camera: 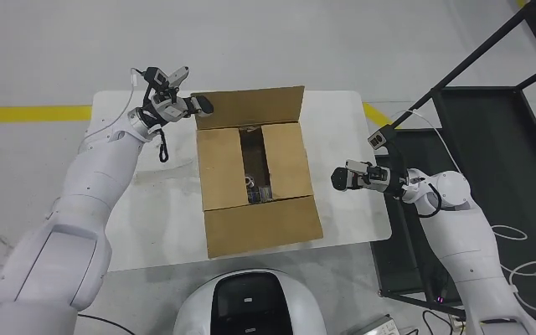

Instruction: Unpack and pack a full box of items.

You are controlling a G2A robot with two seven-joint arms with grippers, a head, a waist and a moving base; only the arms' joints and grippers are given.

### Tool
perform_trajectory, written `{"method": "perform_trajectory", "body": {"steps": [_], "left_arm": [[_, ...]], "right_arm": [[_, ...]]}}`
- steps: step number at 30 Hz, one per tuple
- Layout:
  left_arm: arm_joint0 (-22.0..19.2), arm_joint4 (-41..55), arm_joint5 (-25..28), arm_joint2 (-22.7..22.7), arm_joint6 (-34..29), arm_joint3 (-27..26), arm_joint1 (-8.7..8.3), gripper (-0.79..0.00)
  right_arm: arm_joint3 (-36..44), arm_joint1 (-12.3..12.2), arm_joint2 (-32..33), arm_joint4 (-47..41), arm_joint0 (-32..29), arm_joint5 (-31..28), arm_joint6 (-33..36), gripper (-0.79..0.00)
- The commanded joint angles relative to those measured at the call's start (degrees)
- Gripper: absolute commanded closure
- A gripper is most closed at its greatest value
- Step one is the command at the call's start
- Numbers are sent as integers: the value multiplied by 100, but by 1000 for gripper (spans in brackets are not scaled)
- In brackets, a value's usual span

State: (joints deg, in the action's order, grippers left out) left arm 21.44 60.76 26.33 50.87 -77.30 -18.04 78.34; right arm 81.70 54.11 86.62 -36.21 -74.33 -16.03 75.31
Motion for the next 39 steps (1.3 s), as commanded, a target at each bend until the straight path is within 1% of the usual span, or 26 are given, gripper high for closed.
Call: {"method": "perform_trajectory", "body": {"steps": [1,30,32,35,39], "left_arm": [[6,9,-8,3,-12,-11,-3,-785],[22,-26,6,-4,38,-24,-5,-785],[105,-231,11,-16,336,-248,-30,-785],[210,-357,110,85,572,-653,-95,-785],[309,-807,228,152,901,-1089,-193,-785]], "right_arm": [[0,0,0,0,0,0,0,-785],[0,0,0,0,0,0,0,-785],[0,0,0,0,0,0,0,-785],[0,0,0,0,0,0,0,-785],[0,0,0,0,0,0,0,-785]]}}
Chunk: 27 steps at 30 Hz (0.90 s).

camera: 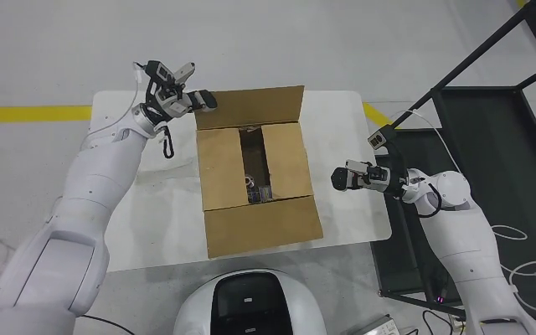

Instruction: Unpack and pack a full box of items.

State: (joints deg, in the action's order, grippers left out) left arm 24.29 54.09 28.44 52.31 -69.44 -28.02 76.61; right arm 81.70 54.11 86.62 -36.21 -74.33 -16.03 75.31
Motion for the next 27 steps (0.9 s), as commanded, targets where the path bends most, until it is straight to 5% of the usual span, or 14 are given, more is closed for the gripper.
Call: {"method": "perform_trajectory", "body": {"steps": [1,7,16,27], "left_arm": [[45,-287,57,9,274,-151,-36,-785],[117,-903,112,-46,1275,-223,-12,-785],[-41,-1577,80,-271,2738,485,239,-785],[-283,-2707,123,-661,3370,1169,486,-785]], "right_arm": [[0,0,0,0,0,0,0,-785],[0,0,0,0,0,0,0,-785],[0,0,0,0,0,0,0,-785],[0,0,0,0,0,0,0,-785]]}}
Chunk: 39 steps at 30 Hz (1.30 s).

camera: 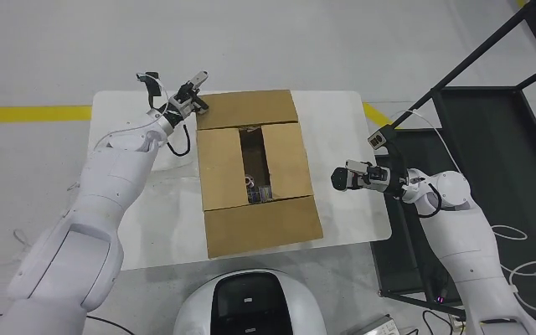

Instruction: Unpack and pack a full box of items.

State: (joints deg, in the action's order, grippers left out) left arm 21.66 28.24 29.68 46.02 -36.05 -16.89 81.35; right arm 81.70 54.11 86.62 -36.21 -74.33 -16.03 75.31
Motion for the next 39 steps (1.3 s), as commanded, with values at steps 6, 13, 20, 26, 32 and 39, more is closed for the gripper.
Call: {"method": "perform_trajectory", "body": {"steps": [6,13,20,26,32,39], "left_arm": [[-122,-604,-133,-151,-7,276,63,-785],[-174,-1074,98,-223,-88,392,57,-785],[-191,-913,461,-17,-96,412,8,-785],[-266,-277,1243,455,-204,333,-159,-785],[-326,-3,2179,886,-397,197,-491,-785],[239,1002,1657,1580,-2197,-656,-949,-785]], "right_arm": [[0,0,0,0,0,0,0,-785],[0,0,0,0,0,0,0,-785],[0,0,0,0,0,0,0,-785],[0,0,0,0,0,0,0,-785],[479,19,-218,551,166,213,-543,-785],[848,91,-795,1131,515,703,-1111,-785]]}}
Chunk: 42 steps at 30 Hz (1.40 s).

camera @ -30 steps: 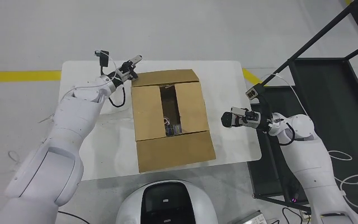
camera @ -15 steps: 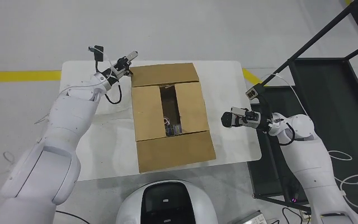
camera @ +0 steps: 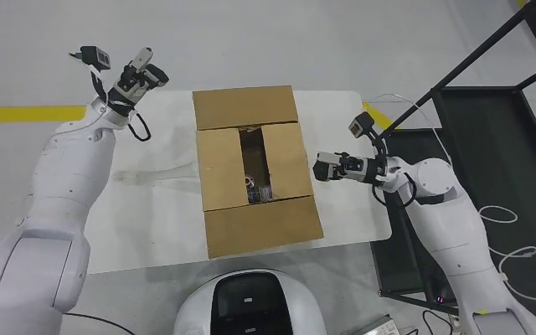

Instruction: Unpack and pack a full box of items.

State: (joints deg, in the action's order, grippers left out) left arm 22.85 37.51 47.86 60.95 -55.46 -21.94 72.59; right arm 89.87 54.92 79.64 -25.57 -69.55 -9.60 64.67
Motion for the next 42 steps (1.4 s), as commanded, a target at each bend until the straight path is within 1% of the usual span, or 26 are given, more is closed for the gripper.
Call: {"method": "perform_trajectory", "body": {"steps": [1,3,5,10,13,14,26,27,28,30,33,36,39,42], "left_arm": [[257,127,-313,163,-409,-301,-137,-785],[507,-130,-510,235,-605,-533,-278,-785],[788,-122,-804,357,-764,-849,-384,-785],[1524,-222,-1384,744,-976,-1944,-652,-785],[1907,-453,-1892,1054,-1038,-2567,-836,-785],[1945,-482,-1940,1096,-1031,-2635,-856,-785],[1945,-482,-1940,1096,-1031,-2635,-856,-785],[1961,-489,-1954,1094,-1000,-2652,-856,-785],[2011,-551,-2008,1075,-939,-2764,-857,-785],[2072,-792,-2027,1069,-1016,-2983,-889,-785],[2172,-1057,-1993,1119,-1441,-3142,-965,-785],[2236,-1395,-2090,1250,-1795,-3110,-1073,-785],[2311,-1535,-2115,1392,-1890,-3146,-1152,-785],[2428,-1111,-2094,1428,-1946,-3290,-1142,-785]], "right_arm": [[58,22,-197,126,72,155,-69,-785],[122,38,-369,177,125,299,15,-785],[120,46,-432,88,133,356,116,-785],[120,46,-432,88,133,356,116,-785],[120,46,-432,88,133,356,116,-785],[120,46,-432,88,133,356,116,-785],[158,56,-484,78,141,382,65,-785],[215,83,-621,102,197,435,-32,-785],[256,117,-808,165,316,483,-90,-785],[205,205,-1228,253,647,547,-159,-785],[-49,365,-1868,469,1229,712,-336,-785],[-342,526,-2399,651,1744,879,-491,-785],[-657,642,-2748,895,2102,988,-575,-785],[-795,691,-2850,857,2204,999,-598,-785]]}}
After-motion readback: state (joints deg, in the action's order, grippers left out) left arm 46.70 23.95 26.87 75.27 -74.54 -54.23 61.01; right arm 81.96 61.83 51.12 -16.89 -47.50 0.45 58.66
